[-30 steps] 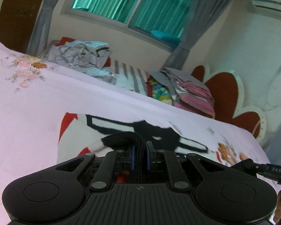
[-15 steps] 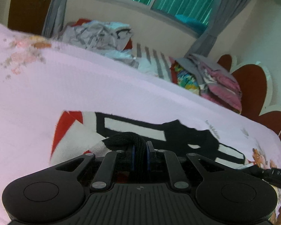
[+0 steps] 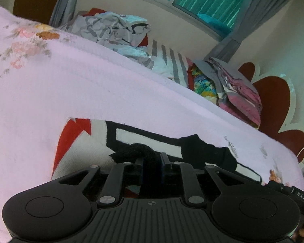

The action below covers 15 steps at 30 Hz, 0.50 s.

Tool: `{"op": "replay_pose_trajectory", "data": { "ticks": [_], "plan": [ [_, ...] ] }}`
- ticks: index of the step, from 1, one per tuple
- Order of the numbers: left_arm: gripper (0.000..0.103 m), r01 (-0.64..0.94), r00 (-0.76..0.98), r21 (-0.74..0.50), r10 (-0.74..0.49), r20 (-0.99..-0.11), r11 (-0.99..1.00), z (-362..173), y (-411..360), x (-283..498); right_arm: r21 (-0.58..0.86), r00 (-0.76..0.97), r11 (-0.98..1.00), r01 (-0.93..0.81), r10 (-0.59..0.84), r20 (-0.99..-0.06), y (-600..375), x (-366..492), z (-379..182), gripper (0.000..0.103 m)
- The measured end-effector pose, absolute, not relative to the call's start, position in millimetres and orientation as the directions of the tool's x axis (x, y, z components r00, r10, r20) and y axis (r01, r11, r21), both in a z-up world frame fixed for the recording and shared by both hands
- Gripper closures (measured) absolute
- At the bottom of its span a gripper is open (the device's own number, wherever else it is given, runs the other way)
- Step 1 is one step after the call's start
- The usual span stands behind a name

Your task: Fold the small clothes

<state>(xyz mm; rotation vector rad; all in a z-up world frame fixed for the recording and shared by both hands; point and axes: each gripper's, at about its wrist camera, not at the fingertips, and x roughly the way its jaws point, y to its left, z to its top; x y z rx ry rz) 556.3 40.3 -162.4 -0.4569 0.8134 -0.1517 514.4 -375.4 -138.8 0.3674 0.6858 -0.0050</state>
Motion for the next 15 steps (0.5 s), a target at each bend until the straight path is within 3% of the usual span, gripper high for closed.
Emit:
{"op": "replay_pose_trajectory", "data": {
  "ticks": [1, 2, 3, 5, 11, 15],
  "plan": [
    [0.081, -0.042, 0.680, -0.464, -0.315, -0.663, 0.885, -163, 42, 557, 0.324, 0.786, 0.939, 0.119, 0.110, -0.609, -376, 514, -137, 0.027],
    [0.074, -0.047, 0.678, -0.478, -0.323, -0.660, 0.877, -164, 45, 557, 0.324, 0.785, 0.940, 0.109, 0.118, -0.608, -377, 514, -136, 0.034],
    [0.059, -0.056, 0.681, -0.487, -0.323, -0.657, 0.872, -164, 47, 556, 0.317, 0.781, 0.942, 0.106, 0.118, -0.613, -378, 515, -136, 0.044],
    [0.036, -0.083, 0.724, -0.480, -0.279, -0.631, 0.873, -159, 53, 551, 0.307, 0.785, 0.945, 0.109, 0.108, -0.611, -379, 514, -135, 0.049],
    [0.035, -0.023, 0.748, -0.377, -0.234, -0.621, 0.926, -152, 53, 547, 0.281, 0.800, 0.955, 0.098, 0.092, -0.593, -379, 515, -135, 0.045],
    [0.035, 0.015, 0.721, -0.308, -0.224, -0.655, 0.951, -166, 45, 547, 0.289, 0.844, 0.951, 0.109, 0.065, -0.532, -381, 509, -130, 0.032]
  ]
}}
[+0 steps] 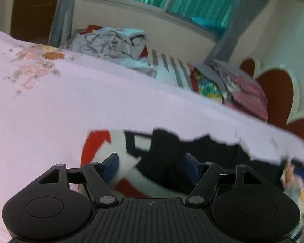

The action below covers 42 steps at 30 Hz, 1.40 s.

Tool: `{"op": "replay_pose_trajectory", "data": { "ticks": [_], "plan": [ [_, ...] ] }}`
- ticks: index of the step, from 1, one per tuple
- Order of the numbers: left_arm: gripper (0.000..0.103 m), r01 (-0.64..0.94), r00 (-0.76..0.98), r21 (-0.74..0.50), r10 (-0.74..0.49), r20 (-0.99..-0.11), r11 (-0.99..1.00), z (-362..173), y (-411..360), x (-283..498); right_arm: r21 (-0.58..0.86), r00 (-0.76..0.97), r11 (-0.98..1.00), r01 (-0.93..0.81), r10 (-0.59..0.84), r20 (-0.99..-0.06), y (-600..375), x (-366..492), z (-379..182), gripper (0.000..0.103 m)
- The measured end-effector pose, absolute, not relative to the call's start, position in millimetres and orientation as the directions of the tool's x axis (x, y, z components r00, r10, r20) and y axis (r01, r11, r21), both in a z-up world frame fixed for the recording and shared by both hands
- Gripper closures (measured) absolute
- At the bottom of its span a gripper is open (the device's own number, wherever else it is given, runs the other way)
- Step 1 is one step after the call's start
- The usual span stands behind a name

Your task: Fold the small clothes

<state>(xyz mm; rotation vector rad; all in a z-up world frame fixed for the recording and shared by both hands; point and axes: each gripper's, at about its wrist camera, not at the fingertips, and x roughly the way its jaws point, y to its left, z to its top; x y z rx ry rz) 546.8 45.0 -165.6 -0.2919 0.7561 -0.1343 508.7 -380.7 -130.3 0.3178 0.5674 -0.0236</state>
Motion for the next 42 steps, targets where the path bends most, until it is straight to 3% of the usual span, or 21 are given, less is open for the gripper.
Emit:
{"op": "replay_pose_trajectory", "data": {
  "ticks": [3, 5, 7, 9, 14, 16, 17, 18, 20, 24, 30, 33, 42],
  "plan": [
    [0.035, 0.019, 0.706, -0.281, -0.212, -0.676, 0.960, -174, 41, 546, 0.243, 0.808, 0.966, 0.091, 0.071, -0.585, -376, 517, -138, 0.040],
    [0.035, 0.017, 0.707, -0.266, -0.200, -0.679, 0.964, -177, 40, 543, 0.254, 0.799, 0.960, 0.120, 0.058, -0.598, -381, 518, -143, 0.040],
    [0.049, 0.022, 0.709, -0.234, -0.180, -0.681, 0.972, -178, 36, 539, 0.251, 0.771, 0.960, 0.123, 0.067, -0.633, -382, 521, -152, 0.042],
    [0.068, 0.026, 0.714, -0.209, -0.164, -0.681, 0.978, -179, 37, 535, 0.243, 0.748, 0.963, 0.114, 0.078, -0.660, -380, 522, -159, 0.058],
    [0.093, 0.024, 0.722, -0.222, -0.171, -0.671, 0.975, -179, 47, 525, 0.218, 0.738, 0.973, 0.080, 0.089, -0.668, -367, 522, -161, 0.064],
    [0.095, 0.051, 0.729, -0.199, -0.173, -0.662, 0.979, -179, 43, 518, 0.192, 0.733, 0.980, 0.054, 0.092, -0.674, -361, 523, -160, 0.065],
    [0.095, 0.058, 0.730, -0.193, -0.174, -0.661, 0.979, -180, 42, 516, 0.165, 0.731, 0.985, 0.044, 0.081, -0.678, -358, 524, -160, 0.072],
    [0.095, 0.060, 0.731, -0.192, -0.174, -0.660, 0.980, -181, 41, 514, 0.135, 0.728, 0.990, 0.042, 0.063, -0.683, -355, 524, -161, 0.084],
    [0.097, 0.056, 0.732, -0.199, -0.176, -0.659, 0.978, -182, 41, 510, 0.142, 0.731, 0.989, 0.037, 0.070, -0.679, -355, 523, -159, 0.093],
    [0.098, 0.066, 0.742, -0.164, -0.159, -0.652, 0.984, -180, 41, 502, 0.088, 0.766, 0.995, 0.045, 0.022, -0.643, -355, 514, -153, 0.098],
    [0.098, 0.047, 0.744, -0.160, -0.141, -0.653, 0.986, -181, 47, 495, 0.043, 0.761, 0.995, 0.086, -0.038, -0.648, -360, 513, -161, 0.096],
    [0.098, 0.053, 0.737, -0.175, -0.157, -0.658, 0.983, -181, 50, 493, 0.082, 0.773, 0.993, 0.084, -0.013, -0.635, -359, 502, -152, 0.083],
    [0.095, 0.068, 0.773, -0.164, -0.156, -0.615, 0.984, -153, 36, 468, 0.111, 0.778, 0.993, -0.038, 0.099, -0.620, -322, 461, -133, 0.078]
  ]
}}
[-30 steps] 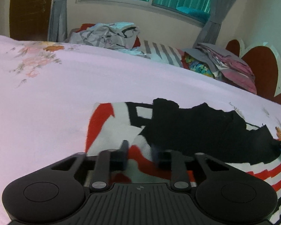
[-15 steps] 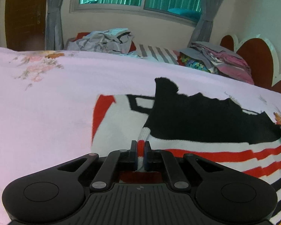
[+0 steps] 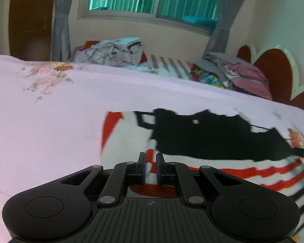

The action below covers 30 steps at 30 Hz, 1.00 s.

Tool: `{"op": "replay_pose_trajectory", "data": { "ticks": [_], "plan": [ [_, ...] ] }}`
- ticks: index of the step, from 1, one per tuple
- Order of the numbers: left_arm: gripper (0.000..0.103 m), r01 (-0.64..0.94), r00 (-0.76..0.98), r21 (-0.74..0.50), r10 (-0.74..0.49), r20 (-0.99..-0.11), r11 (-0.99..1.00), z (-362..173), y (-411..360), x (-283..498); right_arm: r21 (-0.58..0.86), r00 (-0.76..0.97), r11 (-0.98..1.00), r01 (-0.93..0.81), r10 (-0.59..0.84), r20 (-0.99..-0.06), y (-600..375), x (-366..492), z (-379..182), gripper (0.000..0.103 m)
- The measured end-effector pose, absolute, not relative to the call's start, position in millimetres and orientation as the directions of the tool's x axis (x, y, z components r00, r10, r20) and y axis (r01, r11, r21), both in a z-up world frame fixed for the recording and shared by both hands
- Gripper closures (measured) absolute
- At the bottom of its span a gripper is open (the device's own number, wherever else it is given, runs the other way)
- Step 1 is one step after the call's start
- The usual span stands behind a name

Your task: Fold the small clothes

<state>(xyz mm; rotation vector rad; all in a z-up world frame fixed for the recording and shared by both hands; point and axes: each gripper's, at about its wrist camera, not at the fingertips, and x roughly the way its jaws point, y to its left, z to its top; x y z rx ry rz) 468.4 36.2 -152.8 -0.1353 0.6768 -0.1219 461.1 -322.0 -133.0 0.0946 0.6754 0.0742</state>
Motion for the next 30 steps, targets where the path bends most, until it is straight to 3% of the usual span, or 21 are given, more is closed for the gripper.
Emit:
{"op": "replay_pose_trajectory", "data": {
  "ticks": [7, 9, 10, 16, 27, 28, 30],
  "plan": [
    [0.089, 0.198, 0.760, -0.144, -0.245, -0.602, 0.970, -151, -6, 445, 0.132, 0.752, 0.984, -0.120, 0.177, -0.635, -274, 450, -137, 0.078],
    [0.077, 0.205, 0.733, -0.124, -0.236, -0.638, 0.971, -160, -10, 445, 0.116, 0.739, 0.983, -0.139, 0.181, -0.649, -264, 448, -140, 0.077],
    [0.076, 0.192, 0.726, -0.117, -0.221, -0.651, 0.974, -164, -8, 443, 0.102, 0.729, 0.984, -0.145, 0.175, -0.661, -260, 447, -144, 0.077],
    [0.078, 0.130, 0.726, -0.209, -0.236, -0.646, 0.969, -182, 33, 421, 0.016, 0.723, 0.993, -0.118, 0.097, -0.684, -274, 430, -157, 0.075],
    [0.078, 0.079, 0.719, -0.198, -0.194, -0.668, 0.977, -170, 29, 416, 0.026, 0.726, 0.999, -0.029, 0.038, -0.687, -301, 396, -152, 0.074],
    [0.075, 0.077, 0.715, -0.219, -0.207, -0.668, 0.973, -167, 28, 415, 0.042, 0.731, 0.999, -0.029, 0.050, -0.681, -299, 393, -149, 0.073],
    [0.057, 0.079, 0.705, -0.257, -0.236, -0.669, 0.963, -162, 22, 412, 0.050, 0.734, 0.998, -0.030, 0.056, -0.677, -292, 388, -148, 0.072]
  ]
}}
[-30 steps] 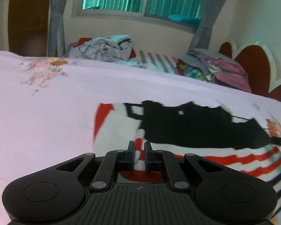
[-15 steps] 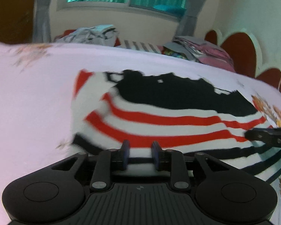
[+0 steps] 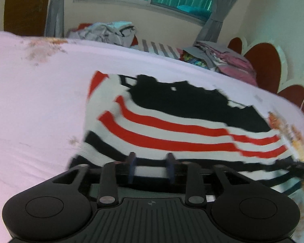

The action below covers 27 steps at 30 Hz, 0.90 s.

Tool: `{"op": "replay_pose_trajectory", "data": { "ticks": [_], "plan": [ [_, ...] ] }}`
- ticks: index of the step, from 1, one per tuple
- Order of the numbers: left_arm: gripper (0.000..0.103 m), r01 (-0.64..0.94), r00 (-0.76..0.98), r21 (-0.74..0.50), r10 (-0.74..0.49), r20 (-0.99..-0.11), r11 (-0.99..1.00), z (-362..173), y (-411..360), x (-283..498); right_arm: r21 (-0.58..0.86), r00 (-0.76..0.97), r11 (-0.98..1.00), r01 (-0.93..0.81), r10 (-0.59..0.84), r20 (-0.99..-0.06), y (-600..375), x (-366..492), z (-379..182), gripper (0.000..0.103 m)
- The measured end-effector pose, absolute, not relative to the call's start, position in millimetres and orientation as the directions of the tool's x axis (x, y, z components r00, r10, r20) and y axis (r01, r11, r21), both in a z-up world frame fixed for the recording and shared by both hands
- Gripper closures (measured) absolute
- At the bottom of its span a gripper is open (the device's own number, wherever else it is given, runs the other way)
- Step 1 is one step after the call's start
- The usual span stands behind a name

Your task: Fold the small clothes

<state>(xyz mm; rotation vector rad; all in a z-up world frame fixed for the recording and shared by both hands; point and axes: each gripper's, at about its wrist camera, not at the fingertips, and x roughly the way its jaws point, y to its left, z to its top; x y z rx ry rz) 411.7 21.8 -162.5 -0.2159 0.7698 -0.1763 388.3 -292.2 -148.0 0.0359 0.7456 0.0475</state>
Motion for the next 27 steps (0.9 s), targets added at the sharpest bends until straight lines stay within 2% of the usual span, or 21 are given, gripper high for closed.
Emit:
{"op": "replay_pose_trajectory", "data": {
  "ticks": [2, 5, 9, 16, 18, 23, 27],
  "plan": [
    [0.050, 0.100, 0.710, -0.240, -0.238, -0.663, 0.966, -159, 10, 408, 0.051, 0.727, 0.998, -0.039, 0.063, -0.684, -284, 386, -150, 0.070],
    [0.048, 0.115, 0.705, -0.200, -0.222, -0.673, 0.973, -160, -2, 404, 0.011, 0.722, 0.999, -0.048, 0.042, -0.691, -276, 382, -153, 0.068],
    [0.047, 0.107, 0.685, -0.191, -0.211, -0.697, 0.976, -171, 2, 402, -0.034, 0.717, 0.999, -0.035, 0.001, -0.698, -283, 375, -160, 0.069],
    [0.047, 0.119, 0.682, -0.173, -0.208, -0.701, 0.978, -170, 5, 398, -0.029, 0.726, 0.997, 0.070, -0.071, -0.684, -312, 360, -155, 0.069],
    [0.047, 0.123, 0.682, -0.168, -0.206, -0.702, 0.978, -171, 5, 398, -0.031, 0.705, 0.996, 0.088, -0.085, -0.704, -318, 363, -161, 0.070],
    [0.047, 0.122, 0.674, -0.178, -0.213, -0.707, 0.976, -170, 8, 399, -0.021, 0.685, 0.995, 0.096, -0.081, -0.724, -321, 363, -159, 0.070],
    [0.047, 0.084, 0.663, -0.234, -0.230, -0.712, 0.968, -165, 17, 398, 0.053, 0.718, 0.994, 0.096, -0.032, -0.696, -317, 359, -141, 0.067]
  ]
}}
